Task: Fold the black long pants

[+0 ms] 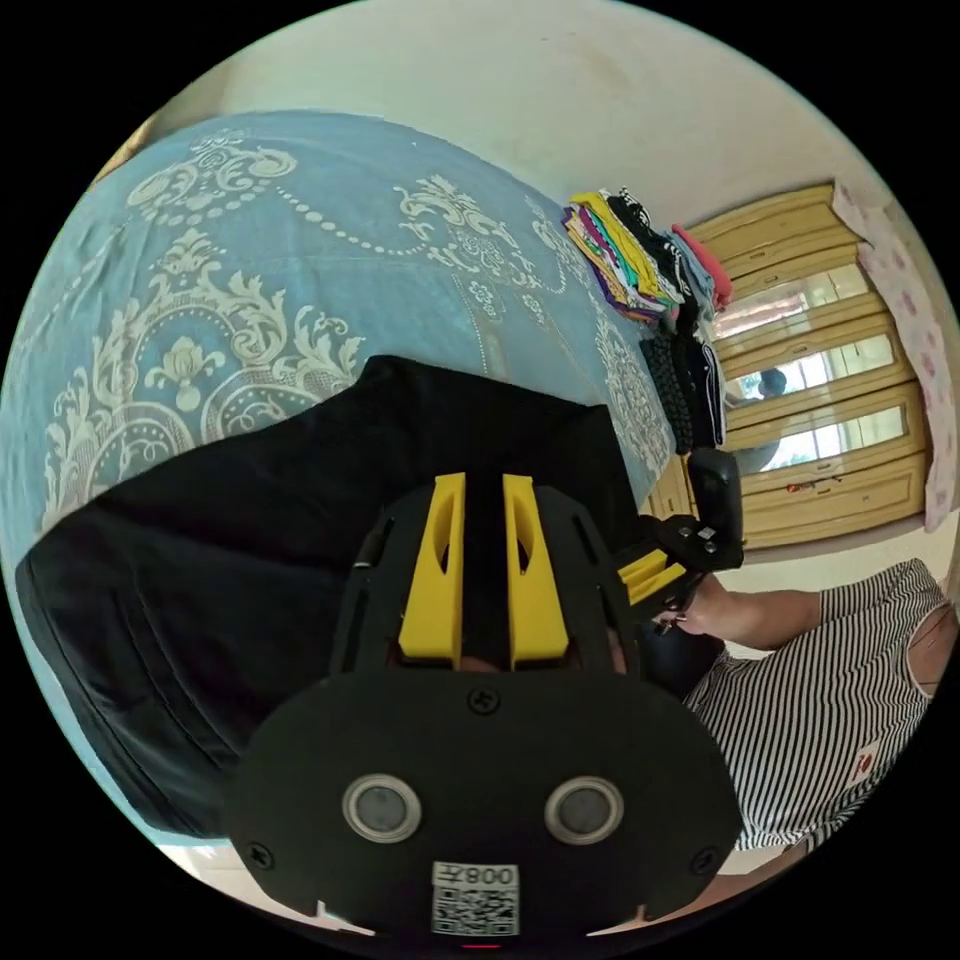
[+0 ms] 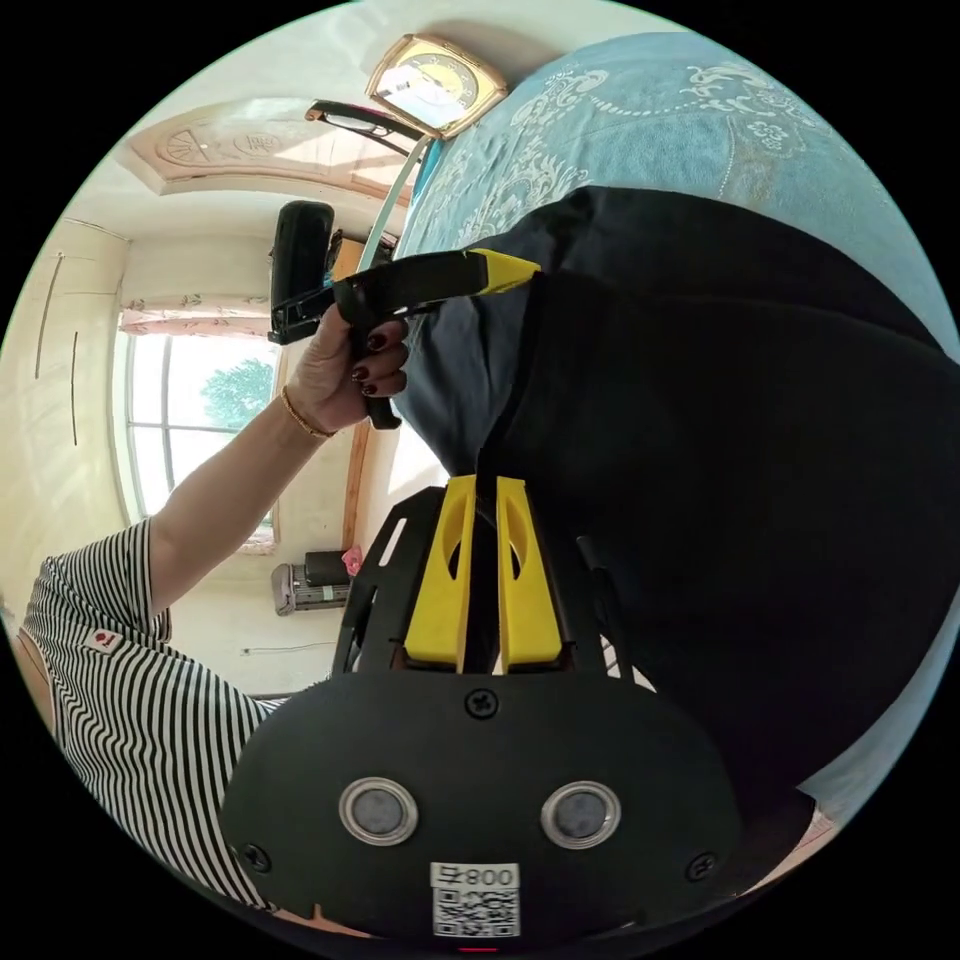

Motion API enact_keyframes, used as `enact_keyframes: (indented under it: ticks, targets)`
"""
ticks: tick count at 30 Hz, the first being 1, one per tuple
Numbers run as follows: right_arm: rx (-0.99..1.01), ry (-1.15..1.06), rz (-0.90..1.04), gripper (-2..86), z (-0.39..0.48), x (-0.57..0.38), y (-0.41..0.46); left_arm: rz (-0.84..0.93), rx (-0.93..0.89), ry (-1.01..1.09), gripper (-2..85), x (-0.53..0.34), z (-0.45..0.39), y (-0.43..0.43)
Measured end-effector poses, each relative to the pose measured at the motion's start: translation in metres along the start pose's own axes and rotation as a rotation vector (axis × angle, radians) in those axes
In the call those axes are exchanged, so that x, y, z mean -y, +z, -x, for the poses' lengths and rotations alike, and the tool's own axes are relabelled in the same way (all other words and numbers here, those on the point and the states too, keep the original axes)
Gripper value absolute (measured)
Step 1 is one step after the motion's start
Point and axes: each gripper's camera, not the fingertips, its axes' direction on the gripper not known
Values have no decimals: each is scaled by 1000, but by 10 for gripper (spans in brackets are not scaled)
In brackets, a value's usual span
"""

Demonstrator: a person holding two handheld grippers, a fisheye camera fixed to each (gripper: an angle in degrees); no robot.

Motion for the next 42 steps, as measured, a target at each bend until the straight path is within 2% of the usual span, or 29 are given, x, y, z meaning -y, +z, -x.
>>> enact_keyframes:
  ticks: [6, 10, 13, 18, 25, 29, 31, 34, 38, 42]
  targets:
    - [21, -36, 26, 34, -7, 23, 9, -92, 30, -34, 77, -43, -4, -9]
    - [0, -79, -25, 27, -8, 35, -10, -165, 44, -72, 75, -66, -10, -14]
    - [-78, -79, -71, 16, -17, 54, -25, -106, 39, -57, 67, -81, -23, -2]
    - [-188, -57, -51, 3, -38, 98, -22, 50, 173, -5, 35, -111, -53, 27]
    - [-301, -92, 44, 1, -40, 129, -3, 66, 259, 38, 15, -124, -76, 39]
    - [-332, -146, 0, 1, -30, 119, -16, 52, 310, 63, 6, -134, -100, 41]
    - [-363, -131, 46, 1, -37, 118, -11, 89, 323, 55, 4, -138, -106, 49]
    - [-286, -82, 22, 1, -49, 113, -21, 76, 315, 44, 2, -143, -115, 52]
    - [-287, -107, -42, 1, -44, 89, -54, 22, 352, 64, 2, -154, -142, 49]
    - [-315, -73, -38, 1, -51, 52, -74, 95, 365, 48, 1, -160, -156, 71]
